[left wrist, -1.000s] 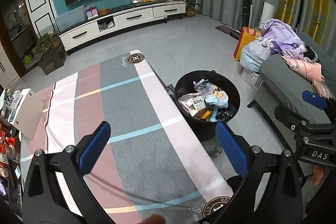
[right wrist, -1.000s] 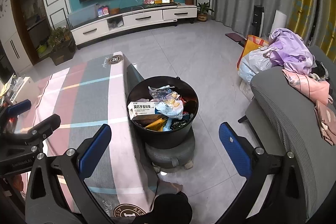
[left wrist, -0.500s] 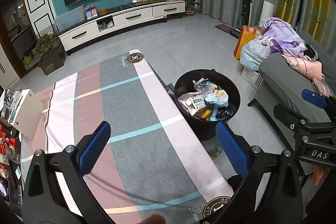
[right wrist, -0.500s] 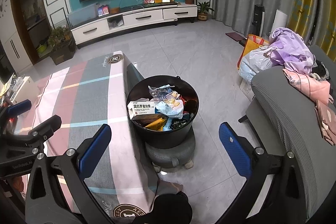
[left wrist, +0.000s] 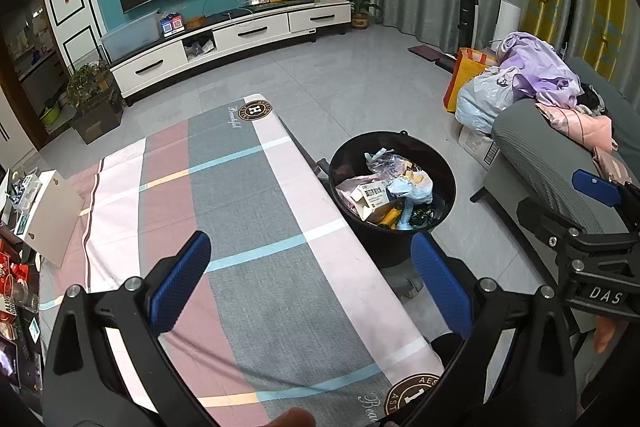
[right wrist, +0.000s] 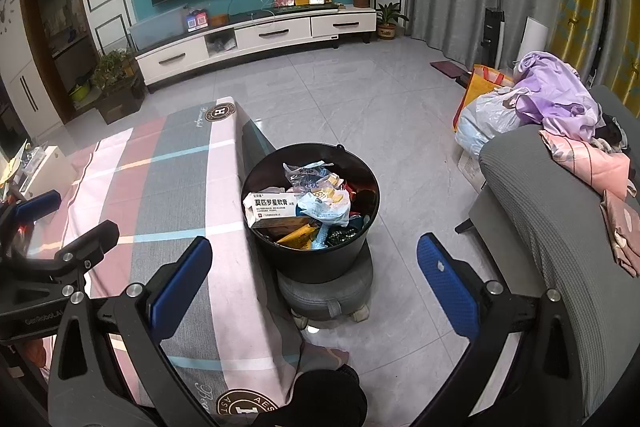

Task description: Collect trash

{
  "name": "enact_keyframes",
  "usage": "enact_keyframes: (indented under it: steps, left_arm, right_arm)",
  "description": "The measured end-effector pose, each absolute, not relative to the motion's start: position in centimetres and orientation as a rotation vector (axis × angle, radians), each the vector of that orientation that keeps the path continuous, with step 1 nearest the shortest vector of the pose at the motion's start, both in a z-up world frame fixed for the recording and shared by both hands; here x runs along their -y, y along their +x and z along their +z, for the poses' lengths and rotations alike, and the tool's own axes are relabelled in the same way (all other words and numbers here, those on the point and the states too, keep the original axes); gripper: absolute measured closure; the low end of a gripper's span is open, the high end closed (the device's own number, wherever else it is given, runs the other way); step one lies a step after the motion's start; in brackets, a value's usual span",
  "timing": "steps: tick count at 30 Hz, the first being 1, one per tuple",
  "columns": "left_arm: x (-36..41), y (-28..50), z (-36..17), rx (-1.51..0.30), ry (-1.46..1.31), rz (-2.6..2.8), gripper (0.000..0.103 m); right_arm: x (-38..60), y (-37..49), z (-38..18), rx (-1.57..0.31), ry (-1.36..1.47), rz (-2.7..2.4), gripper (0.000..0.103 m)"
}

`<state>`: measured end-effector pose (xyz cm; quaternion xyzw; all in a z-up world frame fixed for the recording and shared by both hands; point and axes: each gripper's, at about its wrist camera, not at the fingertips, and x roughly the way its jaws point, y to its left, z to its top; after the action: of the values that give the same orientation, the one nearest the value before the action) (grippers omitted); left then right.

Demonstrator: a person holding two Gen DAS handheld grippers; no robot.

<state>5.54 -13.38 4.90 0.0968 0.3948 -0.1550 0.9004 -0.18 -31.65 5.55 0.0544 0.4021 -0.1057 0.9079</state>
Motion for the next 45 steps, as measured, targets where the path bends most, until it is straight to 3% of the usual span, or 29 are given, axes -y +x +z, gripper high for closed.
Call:
enact_keyframes:
  steps: [45]
  left_arm:
    - [13.62,5.73,4.84,-0.818,0.209,-0.323,0.003]
  right_arm:
    - [31.42,0.08,5.03,-0.833,0.112,-0.218,0.003]
